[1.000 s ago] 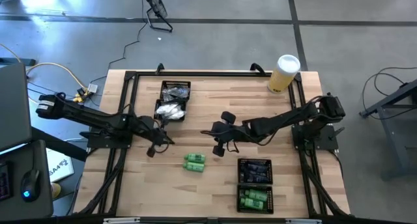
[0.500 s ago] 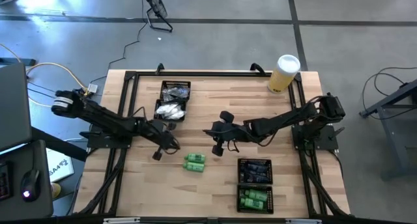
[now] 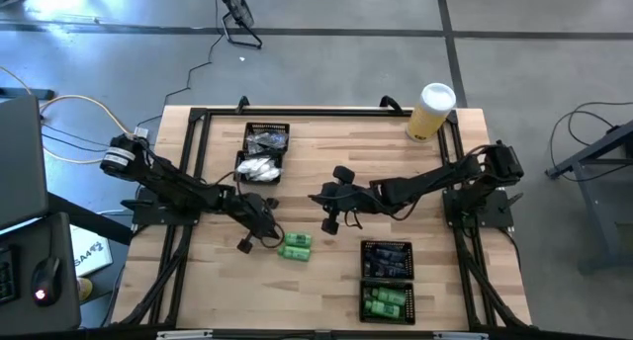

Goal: Pick & Place Travel size toiletries
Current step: Put the green shampoo into the bottom black basket

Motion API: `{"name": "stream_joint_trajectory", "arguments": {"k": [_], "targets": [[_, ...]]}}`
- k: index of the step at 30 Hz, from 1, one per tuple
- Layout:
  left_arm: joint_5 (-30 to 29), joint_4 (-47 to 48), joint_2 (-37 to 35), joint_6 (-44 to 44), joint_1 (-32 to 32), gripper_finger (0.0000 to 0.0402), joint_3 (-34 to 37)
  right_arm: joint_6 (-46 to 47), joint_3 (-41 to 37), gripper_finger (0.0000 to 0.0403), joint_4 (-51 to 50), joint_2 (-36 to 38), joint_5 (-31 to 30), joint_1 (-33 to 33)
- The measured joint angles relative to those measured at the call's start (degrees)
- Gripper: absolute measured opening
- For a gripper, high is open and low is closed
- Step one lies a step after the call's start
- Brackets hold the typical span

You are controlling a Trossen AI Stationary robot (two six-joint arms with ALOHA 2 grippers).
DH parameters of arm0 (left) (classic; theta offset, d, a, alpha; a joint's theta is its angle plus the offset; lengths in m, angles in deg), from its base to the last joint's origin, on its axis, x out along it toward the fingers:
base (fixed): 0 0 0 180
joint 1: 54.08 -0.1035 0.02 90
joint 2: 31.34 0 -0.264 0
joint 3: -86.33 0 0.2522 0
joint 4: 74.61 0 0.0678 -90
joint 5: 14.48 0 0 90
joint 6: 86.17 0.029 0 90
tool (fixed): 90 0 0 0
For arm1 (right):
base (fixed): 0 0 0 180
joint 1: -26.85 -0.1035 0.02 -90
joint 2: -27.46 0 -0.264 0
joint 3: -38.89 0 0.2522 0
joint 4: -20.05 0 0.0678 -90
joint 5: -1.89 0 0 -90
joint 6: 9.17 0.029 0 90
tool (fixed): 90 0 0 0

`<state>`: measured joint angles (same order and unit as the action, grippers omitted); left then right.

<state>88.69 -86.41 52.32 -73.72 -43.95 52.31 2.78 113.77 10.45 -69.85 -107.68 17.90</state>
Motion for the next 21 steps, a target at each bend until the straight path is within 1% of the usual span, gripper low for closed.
{"name": "stream_joint_trajectory", "arguments": {"k": [7, 14, 17, 21], "targets": [[0.0, -0.3, 0.4, -0.3, 0.0, 0.0000, -0.6, -1.1, 0.0, 0.0002, 0.7, 0.0, 0.0, 0.0], [-1.7, -1.6, 0.7, -0.7, 0.0, 0.0000, -0.8, -2.4, 0.0, 0.0002, 1.0, 0.0, 0.2, 0.0], [-1.7, -1.3, 2.4, -0.7, 0.0, 0.0000, -2.3, -3.0, 0.0, 0.0002, 1.0, 0.0, 0.3, 0.0], [0.1, -1.3, 6.6, -0.1, 0.0, 0.0000, -5.4, -3.2, 0.0, 0.0002, 0.7, 0.0, 0.3, 0.0]]}}
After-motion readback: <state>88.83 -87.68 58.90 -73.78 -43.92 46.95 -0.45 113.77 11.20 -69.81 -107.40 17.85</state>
